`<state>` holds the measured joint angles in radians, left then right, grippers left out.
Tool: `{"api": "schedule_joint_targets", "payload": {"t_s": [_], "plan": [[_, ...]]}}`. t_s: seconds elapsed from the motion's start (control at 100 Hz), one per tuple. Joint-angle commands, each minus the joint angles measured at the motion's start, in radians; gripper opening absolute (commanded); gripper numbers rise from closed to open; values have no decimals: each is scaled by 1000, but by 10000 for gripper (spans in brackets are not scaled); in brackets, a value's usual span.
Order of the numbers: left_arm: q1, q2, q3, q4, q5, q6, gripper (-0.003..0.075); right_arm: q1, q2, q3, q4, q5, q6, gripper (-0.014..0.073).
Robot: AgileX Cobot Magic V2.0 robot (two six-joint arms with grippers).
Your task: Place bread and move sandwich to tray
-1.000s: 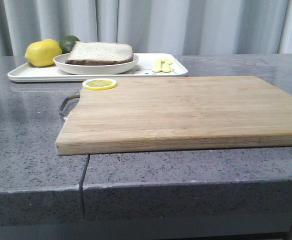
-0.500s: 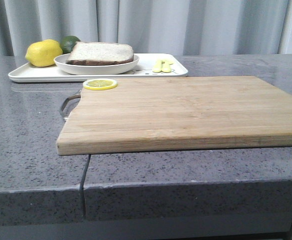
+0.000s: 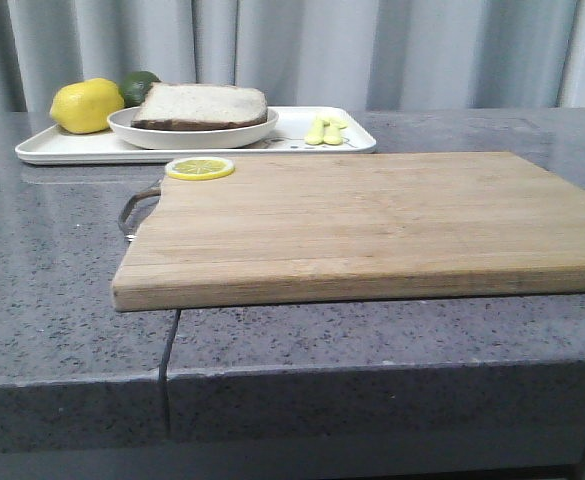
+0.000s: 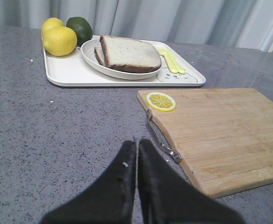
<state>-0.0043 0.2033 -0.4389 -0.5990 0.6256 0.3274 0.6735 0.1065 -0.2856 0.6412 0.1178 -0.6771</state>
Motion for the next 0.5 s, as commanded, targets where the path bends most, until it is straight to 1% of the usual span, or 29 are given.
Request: {"api": "schedule_joint_targets", "payload": {"t_s": [0.0, 0.49], "plan": [[-6, 10, -25, -30, -62, 5, -20, -6, 8, -26, 7, -72, -9, -61], [-6, 10, -23, -24, -62, 5, -20, -6, 8, -26, 7, -72, -9, -61]]}}
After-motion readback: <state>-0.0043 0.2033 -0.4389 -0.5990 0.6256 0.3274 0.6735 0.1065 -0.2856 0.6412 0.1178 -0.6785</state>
